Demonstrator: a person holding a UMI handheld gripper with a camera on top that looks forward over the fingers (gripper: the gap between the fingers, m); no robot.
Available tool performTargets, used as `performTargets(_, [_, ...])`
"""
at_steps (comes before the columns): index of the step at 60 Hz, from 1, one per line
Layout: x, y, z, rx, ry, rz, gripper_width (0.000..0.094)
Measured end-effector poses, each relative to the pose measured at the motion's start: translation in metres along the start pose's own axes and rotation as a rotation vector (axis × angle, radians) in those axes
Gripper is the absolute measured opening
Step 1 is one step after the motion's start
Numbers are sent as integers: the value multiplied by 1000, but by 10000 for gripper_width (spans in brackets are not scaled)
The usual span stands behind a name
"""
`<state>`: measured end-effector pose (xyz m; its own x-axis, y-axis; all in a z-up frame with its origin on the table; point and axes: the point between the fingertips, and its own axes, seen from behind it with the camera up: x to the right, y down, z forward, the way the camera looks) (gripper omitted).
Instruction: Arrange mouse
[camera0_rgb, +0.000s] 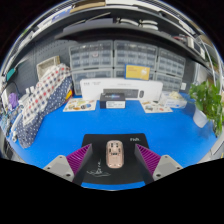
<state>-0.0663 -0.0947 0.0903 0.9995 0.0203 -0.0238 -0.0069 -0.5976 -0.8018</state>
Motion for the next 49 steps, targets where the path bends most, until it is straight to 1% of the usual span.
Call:
performTargets(10, [5,-28,-80,99,-3,40,859])
performTargets(15, [12,-31,-110,124,11,49,853])
performTargets(29, [13,-17,-153,121,20,14,859])
performTargets(49, [19,-4,-173,106,33,-19,862])
